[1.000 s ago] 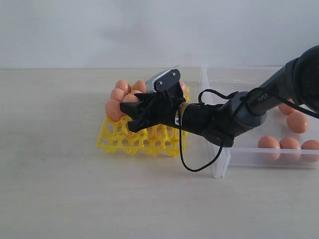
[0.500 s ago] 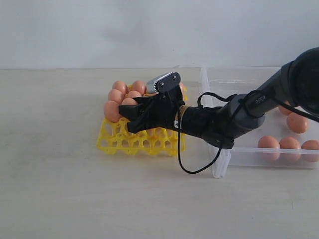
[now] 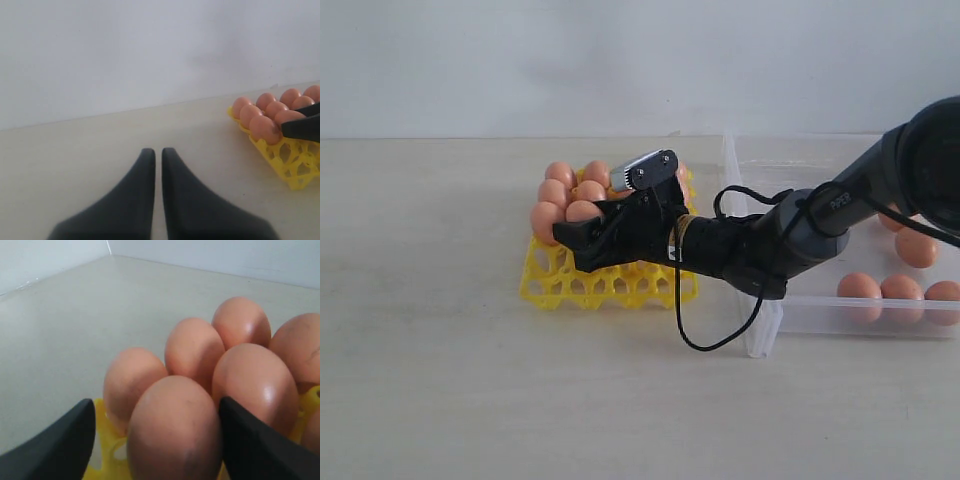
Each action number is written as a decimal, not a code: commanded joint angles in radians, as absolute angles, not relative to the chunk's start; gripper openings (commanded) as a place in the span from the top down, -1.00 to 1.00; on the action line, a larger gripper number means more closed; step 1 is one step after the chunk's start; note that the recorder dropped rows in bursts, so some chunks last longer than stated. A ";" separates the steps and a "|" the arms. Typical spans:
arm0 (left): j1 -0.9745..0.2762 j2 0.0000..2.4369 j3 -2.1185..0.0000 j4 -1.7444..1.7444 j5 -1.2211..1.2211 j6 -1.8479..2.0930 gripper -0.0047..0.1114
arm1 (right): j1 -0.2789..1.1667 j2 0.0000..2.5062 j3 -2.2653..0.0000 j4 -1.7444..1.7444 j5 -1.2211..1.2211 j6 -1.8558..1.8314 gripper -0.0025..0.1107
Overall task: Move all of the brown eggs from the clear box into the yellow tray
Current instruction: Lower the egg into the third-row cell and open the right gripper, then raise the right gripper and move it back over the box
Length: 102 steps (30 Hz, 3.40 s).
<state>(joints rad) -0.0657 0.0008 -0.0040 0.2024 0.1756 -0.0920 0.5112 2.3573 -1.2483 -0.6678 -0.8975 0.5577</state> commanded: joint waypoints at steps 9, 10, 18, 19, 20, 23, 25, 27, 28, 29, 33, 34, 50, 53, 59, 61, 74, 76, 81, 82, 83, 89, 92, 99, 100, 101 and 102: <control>-0.071 0.000 0.000 0.200 0.173 -0.097 0.85 | 0.508 2.309 -1.247 -0.629 -0.878 0.488 -0.19; -0.071 0.000 0.000 0.200 0.173 -0.097 0.85 | 0.508 2.307 -1.247 -0.627 -0.874 0.488 -0.19; -0.071 0.000 0.000 0.200 0.173 -0.097 0.85 | 0.508 2.232 -1.231 -0.633 -0.842 0.483 -0.04; -0.071 0.000 0.000 0.200 0.173 -0.097 0.85 | 0.508 2.214 -1.218 -0.660 -0.832 0.506 0.10; -0.071 0.000 0.000 0.200 0.173 -0.097 0.85 | 0.508 2.196 -1.202 -0.681 -0.825 0.520 0.28; -0.071 0.000 0.000 0.200 0.173 -0.097 0.85 | 0.508 2.147 -1.162 -0.718 -0.764 0.525 0.98; -0.071 0.000 0.000 0.200 0.173 -0.097 0.85 | 0.508 2.135 -1.151 -0.711 -0.702 0.559 0.96; -0.071 0.000 0.000 0.200 0.173 -0.097 0.85 | 0.508 2.134 -1.151 -0.711 -0.625 0.612 0.96; -0.071 0.000 0.000 0.200 0.173 -0.097 0.85 | 0.508 2.137 -1.151 -0.717 -0.600 0.624 0.96; -0.071 0.000 0.000 0.200 0.173 -0.097 0.85 | 0.510 2.141 -1.151 -0.732 -0.579 0.642 0.96; -0.071 0.000 0.000 0.200 0.173 -0.097 0.85 | 0.519 2.143 -1.151 -0.793 -0.576 0.690 0.96; -0.071 0.000 0.000 0.200 0.173 -0.097 0.85 | 0.522 2.143 -1.153 -0.791 -0.578 0.690 0.96; -0.071 0.000 0.000 0.200 0.173 -0.097 0.85 | 0.571 2.118 -1.139 -0.835 -0.501 0.669 0.96; -0.071 0.000 0.000 0.200 0.173 -0.097 0.85 | 0.571 2.044 -1.109 -0.835 -0.558 0.622 0.96; -0.071 0.000 0.000 0.200 0.173 -0.097 0.85 | 0.571 1.806 -1.025 -0.808 -0.319 0.446 0.96; -0.071 0.000 0.000 0.200 0.173 -0.097 0.85 | 0.569 1.743 -1.010 -0.733 -0.174 0.342 0.96; -0.071 0.000 0.000 0.200 0.173 -0.097 0.85 | 0.325 1.629 -1.062 -0.628 0.467 0.518 0.96; -0.071 0.000 0.000 0.200 0.173 -0.097 0.85 | 0.262 1.629 -1.089 -0.583 0.571 0.501 0.89; -0.071 0.000 0.000 0.200 0.173 -0.097 0.85 | 0.151 1.665 -1.212 -0.293 0.815 0.213 0.38; -0.071 0.000 0.000 0.200 0.173 -0.097 0.85 | 0.139 1.679 -1.237 -0.258 0.867 0.178 0.31; -0.071 0.000 0.000 0.200 0.173 -0.097 0.85 | 0.127 1.699 -1.270 -0.222 0.919 0.150 0.25; -0.071 0.000 0.000 0.200 0.173 -0.097 0.85 | 0.110 1.861 -1.452 -0.170 1.191 0.095 0.24; -0.071 0.000 0.000 0.200 0.173 -0.097 0.85 | 0.110 1.944 -1.522 -0.170 1.221 0.099 0.24; -0.071 0.000 0.000 0.200 0.173 -0.097 0.85 | 0.110 2.047 -1.606 -0.196 1.221 0.106 0.10; -0.071 0.000 0.000 0.200 0.173 -0.097 0.85 | 0.110 2.052 -1.608 -0.208 1.212 0.121 0.03; -0.071 0.000 0.000 0.200 0.173 -0.097 0.85 | 0.110 2.057 -1.608 -0.224 1.200 0.135 -0.02; -0.071 0.000 0.000 0.200 0.173 -0.097 0.85 | 0.110 2.066 -1.608 -0.242 1.191 0.150 -0.06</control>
